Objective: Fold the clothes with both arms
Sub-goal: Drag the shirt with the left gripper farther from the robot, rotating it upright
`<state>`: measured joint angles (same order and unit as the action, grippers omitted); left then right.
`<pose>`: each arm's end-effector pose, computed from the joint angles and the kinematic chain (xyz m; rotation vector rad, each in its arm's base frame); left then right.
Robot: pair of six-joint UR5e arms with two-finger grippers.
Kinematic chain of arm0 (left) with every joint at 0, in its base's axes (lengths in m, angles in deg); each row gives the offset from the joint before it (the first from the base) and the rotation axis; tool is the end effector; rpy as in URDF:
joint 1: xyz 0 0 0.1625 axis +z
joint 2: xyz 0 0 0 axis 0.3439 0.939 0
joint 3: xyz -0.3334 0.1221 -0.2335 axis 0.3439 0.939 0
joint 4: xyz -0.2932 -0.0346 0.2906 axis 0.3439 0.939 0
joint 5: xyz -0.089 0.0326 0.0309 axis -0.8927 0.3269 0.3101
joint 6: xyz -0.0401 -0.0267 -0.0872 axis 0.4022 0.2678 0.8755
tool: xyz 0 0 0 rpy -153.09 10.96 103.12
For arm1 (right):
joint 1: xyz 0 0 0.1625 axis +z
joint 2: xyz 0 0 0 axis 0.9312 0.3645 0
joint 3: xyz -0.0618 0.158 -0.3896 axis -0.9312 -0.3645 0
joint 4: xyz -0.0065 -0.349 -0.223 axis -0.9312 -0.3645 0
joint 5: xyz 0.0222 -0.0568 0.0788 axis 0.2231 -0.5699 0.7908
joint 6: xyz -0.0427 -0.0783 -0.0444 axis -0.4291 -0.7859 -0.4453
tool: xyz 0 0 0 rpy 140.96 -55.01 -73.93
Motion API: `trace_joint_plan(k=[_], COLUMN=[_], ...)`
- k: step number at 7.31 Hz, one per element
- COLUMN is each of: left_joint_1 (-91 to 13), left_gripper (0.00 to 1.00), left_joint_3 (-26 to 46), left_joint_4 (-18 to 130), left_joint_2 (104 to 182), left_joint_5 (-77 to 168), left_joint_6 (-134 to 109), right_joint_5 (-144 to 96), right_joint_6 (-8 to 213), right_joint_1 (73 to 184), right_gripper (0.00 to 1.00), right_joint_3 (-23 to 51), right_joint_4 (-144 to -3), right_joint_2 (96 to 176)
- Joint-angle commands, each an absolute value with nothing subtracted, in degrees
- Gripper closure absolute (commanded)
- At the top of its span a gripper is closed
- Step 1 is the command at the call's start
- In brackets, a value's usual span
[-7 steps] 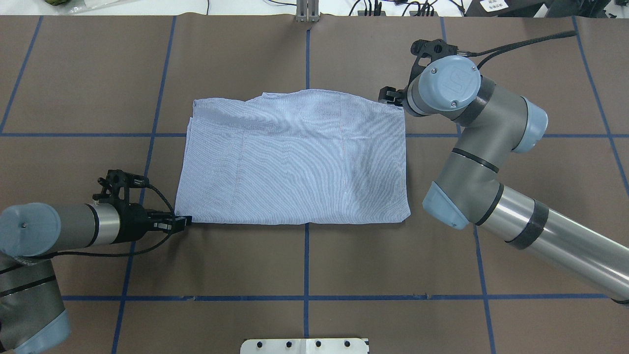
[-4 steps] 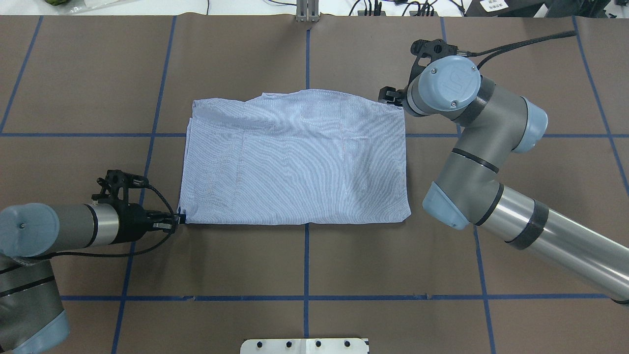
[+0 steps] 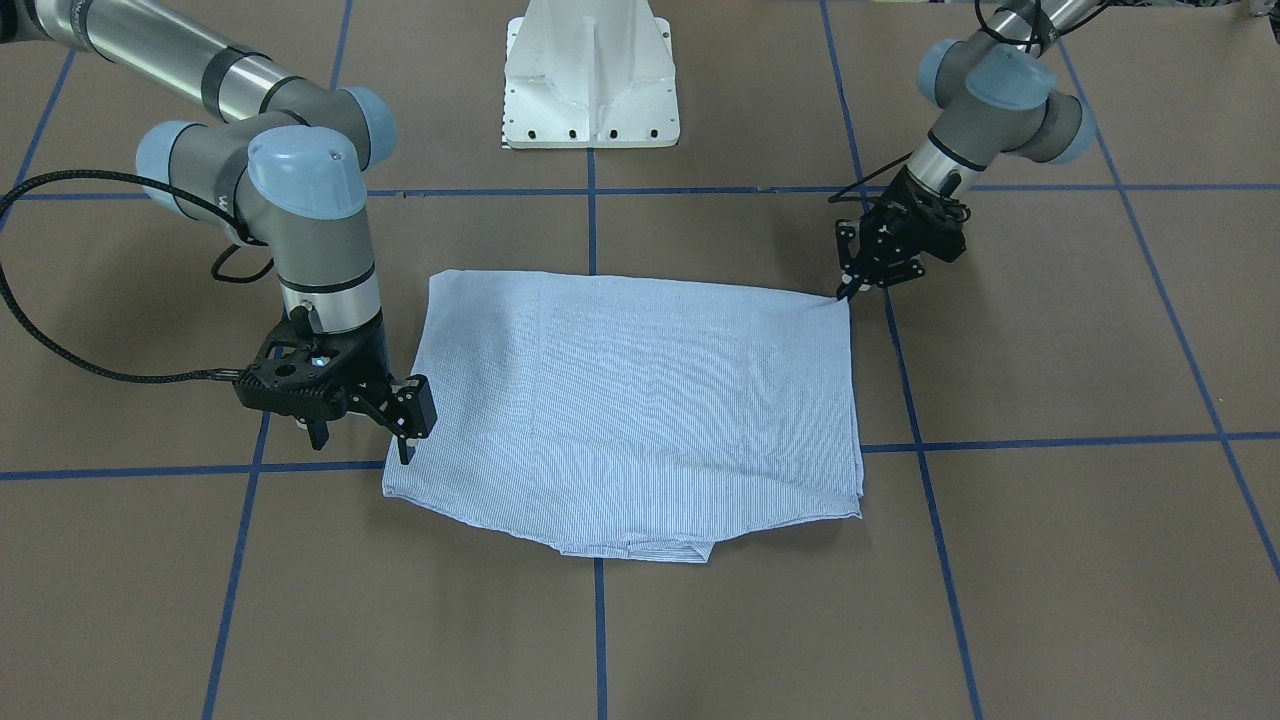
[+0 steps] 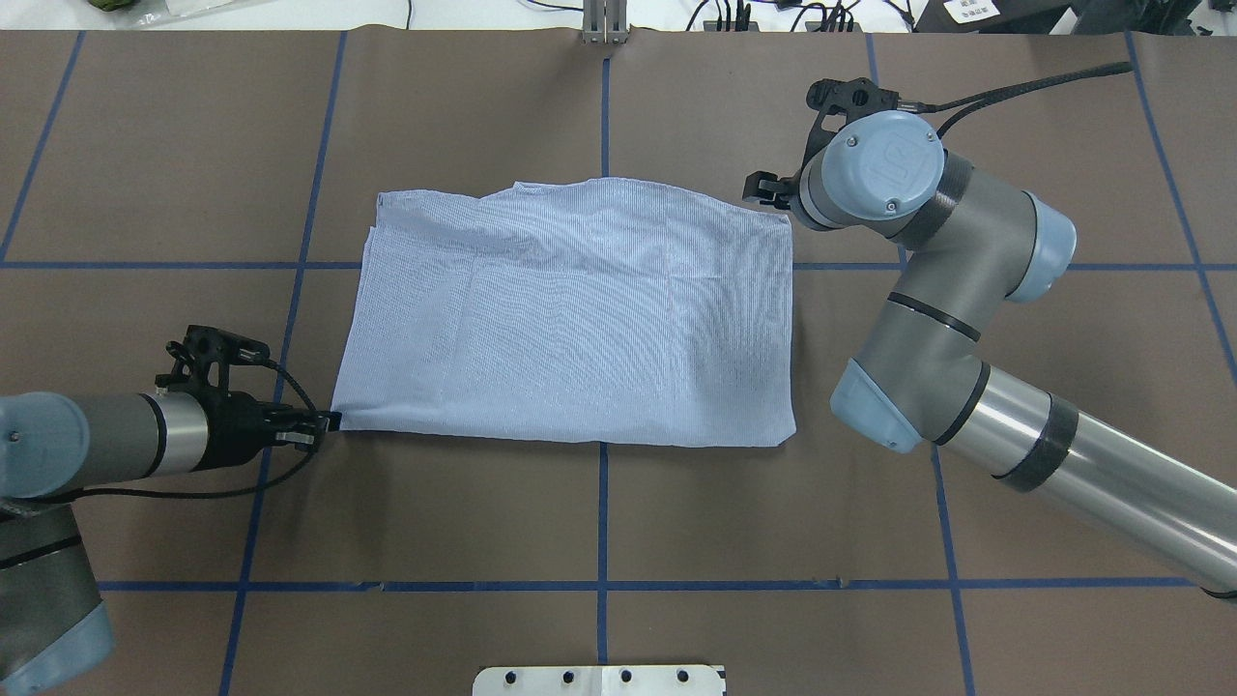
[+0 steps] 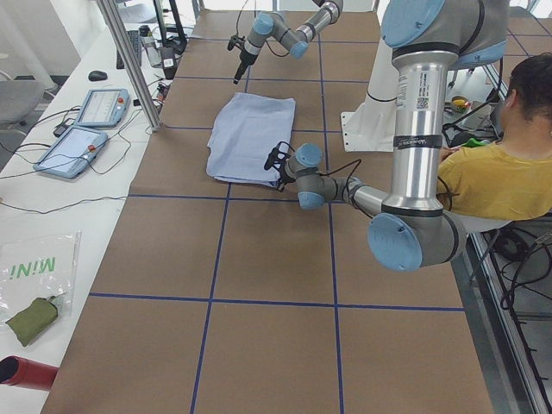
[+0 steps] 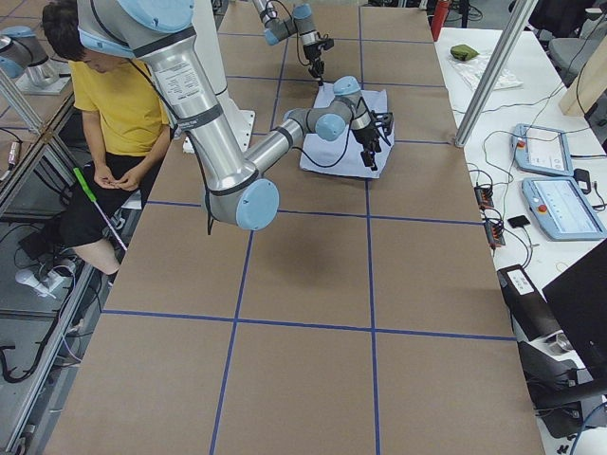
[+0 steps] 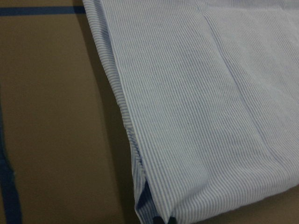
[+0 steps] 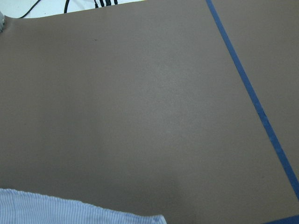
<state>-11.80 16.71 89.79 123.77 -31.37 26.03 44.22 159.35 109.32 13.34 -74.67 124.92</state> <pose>0.3784 -0.3756 0.4746 0.5682 1.0554 0.1664 -0.4367 -0.5492 0.3041 0.3737 -0.7174 0.3933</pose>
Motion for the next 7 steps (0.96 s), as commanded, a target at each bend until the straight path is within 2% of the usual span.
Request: trace_joint_plan(k=[1, 2, 4, 5, 6, 7], left_joint_1=[-22.46, -26.43, -31.9, -32.26, -32.27, -32.27], left_gripper=[1.0, 1.0, 1.0, 1.0, 1.0, 1.0], left_joint_3=[7.7, -0.89, -22.58, -26.86, -34.12, -38.29], left_joint_4=[89.24, 89.24, 87.59, 81.13, 79.59, 79.57], left_joint_2=[129.78, 136.88, 156.28, 163.94, 172.63, 176.46], left_joint_5=[-31.82, -31.82, -30.86, -27.37, -26.82, -26.81], left_joint_6=[15.58, 12.58, 10.62, 10.7, 11.05, 11.05], right_joint_5=[44.1, 44.02, 43.93, 43.14, 42.35, 42.34], right_joint_6=[160.44, 161.49, 163.95, 165.27, 165.45, 166.5], right_joint_1=[108.71, 108.1, 106.51, 105.64, 104.5, 103.7], right_gripper=[0.0, 0.0, 0.0, 0.0, 0.0, 0.0], right_joint_3=[13.66, 14.27, 15.33, 16.47, 17.96, 18.84], right_joint_4=[-74.61, -74.7, -74.7, -74.78, -75.05, -75.22], right_joint_2=[124.74, 124.56, 123.95, 123.86, 123.86, 123.86])
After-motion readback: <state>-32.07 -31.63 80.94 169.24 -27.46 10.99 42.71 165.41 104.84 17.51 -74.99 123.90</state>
